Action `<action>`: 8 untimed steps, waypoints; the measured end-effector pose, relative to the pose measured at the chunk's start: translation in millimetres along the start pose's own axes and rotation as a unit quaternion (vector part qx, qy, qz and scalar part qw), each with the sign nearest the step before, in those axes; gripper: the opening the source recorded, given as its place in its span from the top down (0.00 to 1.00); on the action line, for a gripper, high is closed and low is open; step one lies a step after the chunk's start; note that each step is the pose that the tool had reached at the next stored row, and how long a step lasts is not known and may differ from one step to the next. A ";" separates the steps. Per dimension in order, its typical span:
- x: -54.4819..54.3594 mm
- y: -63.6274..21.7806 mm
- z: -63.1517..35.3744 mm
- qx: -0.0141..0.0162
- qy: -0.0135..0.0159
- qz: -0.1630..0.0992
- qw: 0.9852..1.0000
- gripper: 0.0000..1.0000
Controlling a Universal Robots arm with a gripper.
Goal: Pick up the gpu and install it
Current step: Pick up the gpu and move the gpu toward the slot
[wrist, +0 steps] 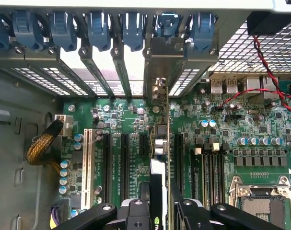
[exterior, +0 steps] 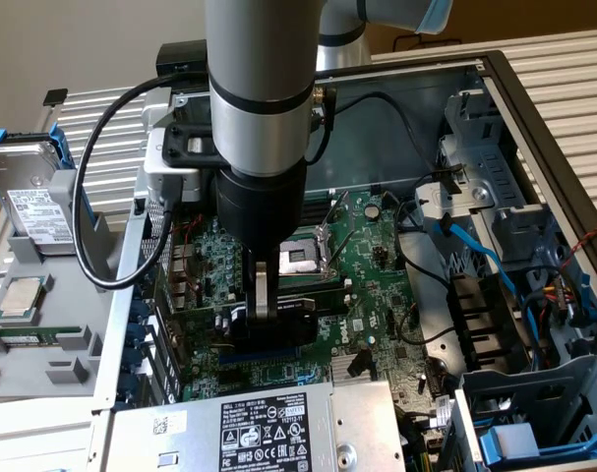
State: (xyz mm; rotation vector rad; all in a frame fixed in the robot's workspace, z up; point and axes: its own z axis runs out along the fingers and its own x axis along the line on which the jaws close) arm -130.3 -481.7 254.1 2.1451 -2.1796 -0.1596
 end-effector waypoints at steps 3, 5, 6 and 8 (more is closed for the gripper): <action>-0.1 0.0 0.0 0.000 0.000 0.000 1.000 0.73; -0.1 0.1 0.0 0.000 0.000 0.000 1.000 0.73; -0.1 0.1 0.0 0.000 0.000 0.000 1.000 0.73; -0.1 0.3 0.0 0.000 0.000 0.000 1.000 0.73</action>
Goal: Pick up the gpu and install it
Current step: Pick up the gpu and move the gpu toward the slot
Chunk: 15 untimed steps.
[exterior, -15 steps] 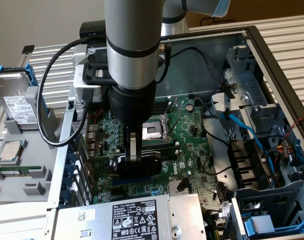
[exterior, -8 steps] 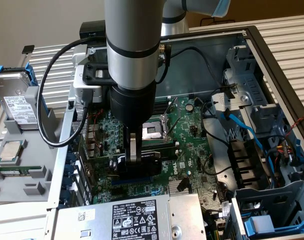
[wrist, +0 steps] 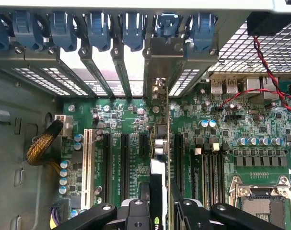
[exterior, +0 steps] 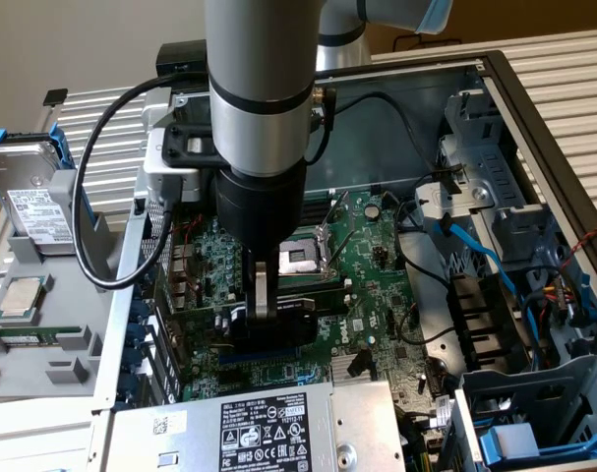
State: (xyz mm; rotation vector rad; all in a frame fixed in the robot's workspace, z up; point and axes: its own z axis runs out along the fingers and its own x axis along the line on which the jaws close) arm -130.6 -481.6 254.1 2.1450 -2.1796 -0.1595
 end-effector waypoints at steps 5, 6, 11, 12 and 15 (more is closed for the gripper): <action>0.0 1.2 0.2 0.000 0.000 0.000 1.000 0.73; 0.1 1.3 0.2 0.000 0.000 0.000 1.000 0.73; 0.1 1.4 0.3 0.000 0.000 0.000 1.000 0.73; 0.1 1.4 0.4 0.000 0.000 0.000 1.000 0.73; 0.1 1.4 0.4 0.000 0.000 0.000 1.000 0.73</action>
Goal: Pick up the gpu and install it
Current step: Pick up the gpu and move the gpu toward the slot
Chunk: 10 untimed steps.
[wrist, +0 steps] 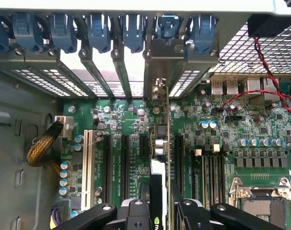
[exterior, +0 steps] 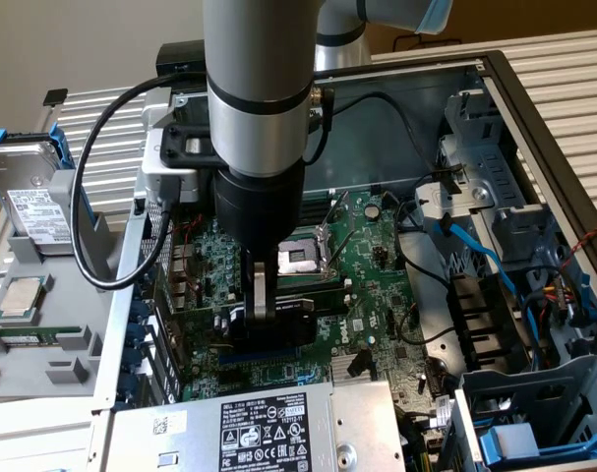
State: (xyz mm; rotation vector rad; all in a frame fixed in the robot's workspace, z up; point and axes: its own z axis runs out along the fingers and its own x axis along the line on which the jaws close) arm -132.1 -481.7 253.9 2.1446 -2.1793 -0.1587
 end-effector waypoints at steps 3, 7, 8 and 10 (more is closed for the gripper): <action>0.0 0.0 0.0 0.000 0.000 0.000 1.000 0.73; 0.0 0.0 0.1 0.000 0.000 0.000 1.000 0.73; -0.1 0.0 0.1 0.000 0.000 0.000 1.000 0.73; -0.2 0.0 0.0 0.000 0.000 0.000 1.000 0.73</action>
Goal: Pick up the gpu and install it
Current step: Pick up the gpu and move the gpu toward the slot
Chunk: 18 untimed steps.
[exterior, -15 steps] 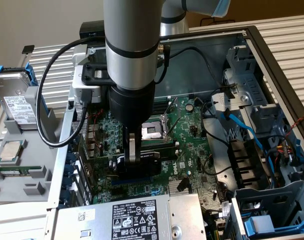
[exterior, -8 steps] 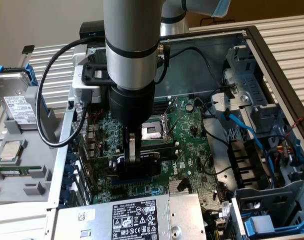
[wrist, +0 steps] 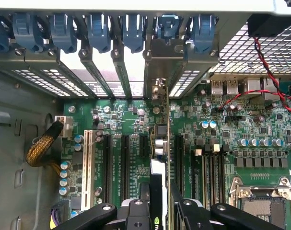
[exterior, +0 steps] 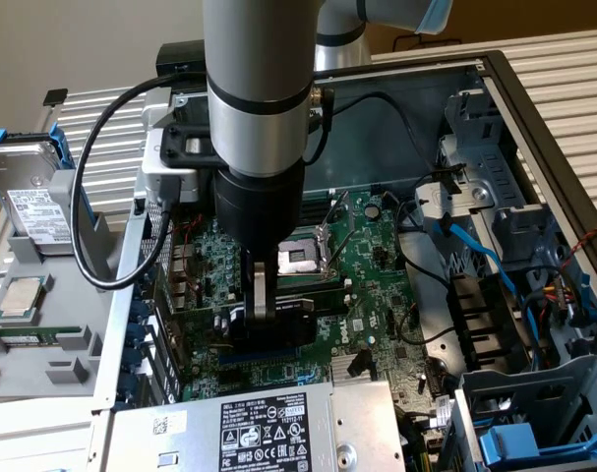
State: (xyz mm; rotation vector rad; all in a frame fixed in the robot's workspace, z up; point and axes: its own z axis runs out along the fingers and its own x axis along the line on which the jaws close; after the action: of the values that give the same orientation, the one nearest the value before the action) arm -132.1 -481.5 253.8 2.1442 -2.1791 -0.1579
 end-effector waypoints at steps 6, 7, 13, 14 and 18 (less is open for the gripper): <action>-0.2 0.0 0.0 0.000 0.000 0.000 1.000 0.73; -0.2 0.0 0.0 0.000 0.000 0.000 1.000 0.73; 0.5 0.0 0.0 0.000 0.000 -0.001 1.000 0.73; 0.5 0.0 0.0 0.000 0.000 -0.001 1.000 0.73; 0.5 0.0 0.0 0.000 0.000 -0.001 1.000 0.73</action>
State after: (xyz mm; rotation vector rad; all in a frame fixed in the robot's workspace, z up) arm -132.1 -482.0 253.8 2.1470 -2.1770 -0.1586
